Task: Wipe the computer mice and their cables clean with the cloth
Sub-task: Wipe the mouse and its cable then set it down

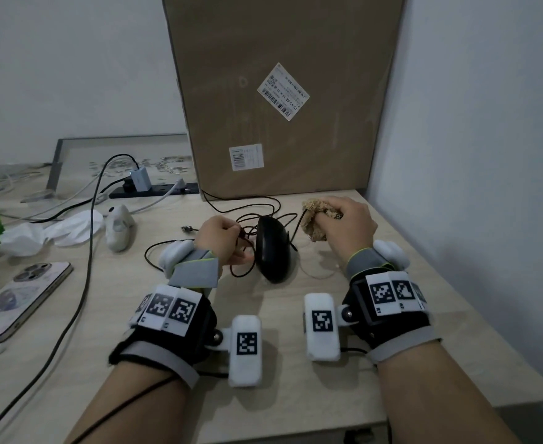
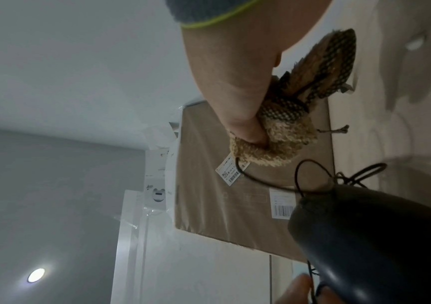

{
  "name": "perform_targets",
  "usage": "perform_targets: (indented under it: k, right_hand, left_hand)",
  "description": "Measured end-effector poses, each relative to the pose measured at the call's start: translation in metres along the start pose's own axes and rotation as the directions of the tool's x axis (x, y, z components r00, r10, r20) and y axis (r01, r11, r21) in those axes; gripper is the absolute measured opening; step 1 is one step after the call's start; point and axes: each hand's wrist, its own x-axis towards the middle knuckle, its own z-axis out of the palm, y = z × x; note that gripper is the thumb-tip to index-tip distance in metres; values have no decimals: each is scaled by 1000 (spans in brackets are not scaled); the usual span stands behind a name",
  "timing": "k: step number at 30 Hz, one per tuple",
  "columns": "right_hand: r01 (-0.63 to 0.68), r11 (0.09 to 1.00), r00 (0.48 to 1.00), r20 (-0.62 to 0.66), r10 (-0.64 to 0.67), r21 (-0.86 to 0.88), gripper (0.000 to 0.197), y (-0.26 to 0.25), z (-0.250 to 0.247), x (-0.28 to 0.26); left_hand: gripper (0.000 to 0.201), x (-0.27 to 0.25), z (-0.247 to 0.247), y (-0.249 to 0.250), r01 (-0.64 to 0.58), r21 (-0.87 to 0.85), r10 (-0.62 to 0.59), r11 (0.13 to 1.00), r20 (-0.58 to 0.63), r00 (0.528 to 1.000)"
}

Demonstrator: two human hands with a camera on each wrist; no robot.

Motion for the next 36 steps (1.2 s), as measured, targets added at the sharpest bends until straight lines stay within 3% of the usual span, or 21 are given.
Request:
perform_targets:
  k: [6, 9, 11, 14, 16, 18, 21, 26, 31, 36]
  right_hand:
    - [157, 984, 984, 102, -149, -84, 30, -6, -3, 14]
    - [187, 982, 974, 134, -181, -32, 28, -1, -1, 14]
    - [196, 981, 971, 139, -193, -9, 27, 3, 1, 13]
    - [226, 973, 960, 178, -215, -41, 29, 4, 2, 11]
    - [241, 969, 955, 190, -227, -50, 28, 2, 1, 10]
    - [261, 965, 946, 206, -249, -36, 27, 0, 0, 8]
    - [297, 955, 927, 248, -283, -22, 27, -4, -3, 4]
    - [289, 955, 917, 266, -296, 66, 23, -9, -2, -2]
    - [304, 937, 926, 178, -334, 175, 23, -1, 3, -1]
    - [269, 918, 950, 76, -302, 291, 26, 3, 4, 0]
  left_hand:
    - [23, 6, 0, -8, -114, 323, 107, 940, 37, 994]
    - [10, 5, 2, -6, -130, 435, 119, 891, 54, 991]
    - [12, 2, 4, -3, -156, 494, 182, 855, -6, 983]
    - [20, 0, 6, 3, -360, 464, 451, 809, -99, 887]
    - [13, -6, 10, 11, -479, 353, 530, 804, -61, 846]
    - [10, -15, 15, 17, -518, 246, 519, 819, 65, 852]
    - [17, -23, 26, 20, -424, 123, 392, 898, 217, 894]
    - [24, -20, 29, 15, -282, 39, 260, 959, 278, 925]
    - [13, -16, 22, 15, -222, -22, 217, 975, 325, 920]
    - [18, -14, 19, 12, -182, -67, 194, 981, 320, 927]
